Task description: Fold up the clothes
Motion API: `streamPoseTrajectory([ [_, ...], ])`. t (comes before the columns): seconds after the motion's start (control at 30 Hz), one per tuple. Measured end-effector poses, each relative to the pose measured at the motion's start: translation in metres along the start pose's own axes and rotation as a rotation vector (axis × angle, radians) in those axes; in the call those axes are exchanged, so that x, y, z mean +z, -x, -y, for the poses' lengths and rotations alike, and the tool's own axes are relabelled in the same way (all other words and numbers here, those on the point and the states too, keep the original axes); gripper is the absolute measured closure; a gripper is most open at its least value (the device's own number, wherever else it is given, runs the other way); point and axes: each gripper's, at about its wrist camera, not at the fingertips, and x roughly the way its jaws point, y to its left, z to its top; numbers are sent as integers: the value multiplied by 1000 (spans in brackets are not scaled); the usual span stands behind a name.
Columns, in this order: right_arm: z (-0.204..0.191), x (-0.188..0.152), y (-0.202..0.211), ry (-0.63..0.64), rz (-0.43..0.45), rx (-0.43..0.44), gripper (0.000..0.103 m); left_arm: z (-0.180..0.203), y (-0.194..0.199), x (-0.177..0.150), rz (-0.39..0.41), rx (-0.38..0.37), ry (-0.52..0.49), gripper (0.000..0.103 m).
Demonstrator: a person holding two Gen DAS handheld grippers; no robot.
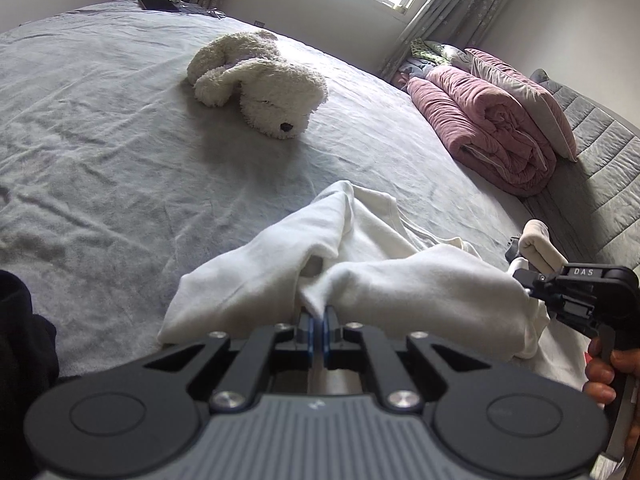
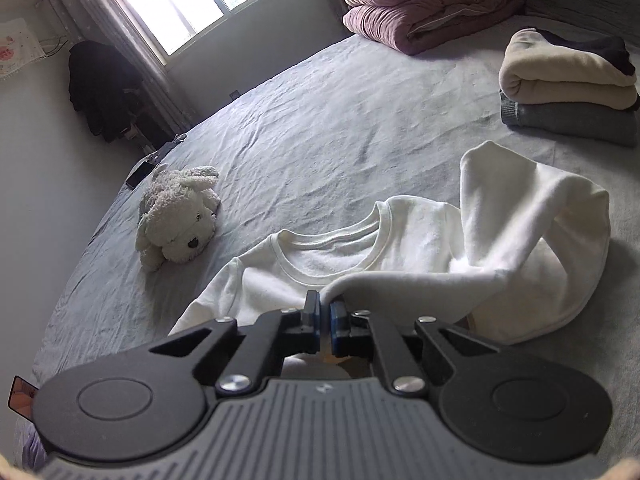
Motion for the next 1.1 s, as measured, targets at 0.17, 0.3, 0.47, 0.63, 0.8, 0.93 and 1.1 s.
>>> streamPoseTrajectory([
  [0.17, -21, 11, -41, 66, -45, -10, 95, -11, -10, 6, -17, 14, 34, 99],
  [0.3, -31, 12, -73, 92, -81, -40, 95, -17, -17, 8, -37, 15, 59, 99],
  [0.47, -31, 6, -107, 94, -140, -77, 95, -19, -25, 10, -59, 19, 68, 99],
  [0.63, -21, -4, -129, 77, -182, -94, 95, -19, -33, 12, -80, 28, 75, 99],
  [0.8, -17, 5, -119, 54, -209, -49, 84, -17, -39, 13, -91, 44, 73, 99],
  [0.93, -8, 11, -100, 19, -213, -9, 65, -16, -42, 13, -99, 51, 73, 99],
  [1.1, 6, 8, -79, -46, -231, 36, 63, -15, -41, 12, -105, 51, 70, 99],
])
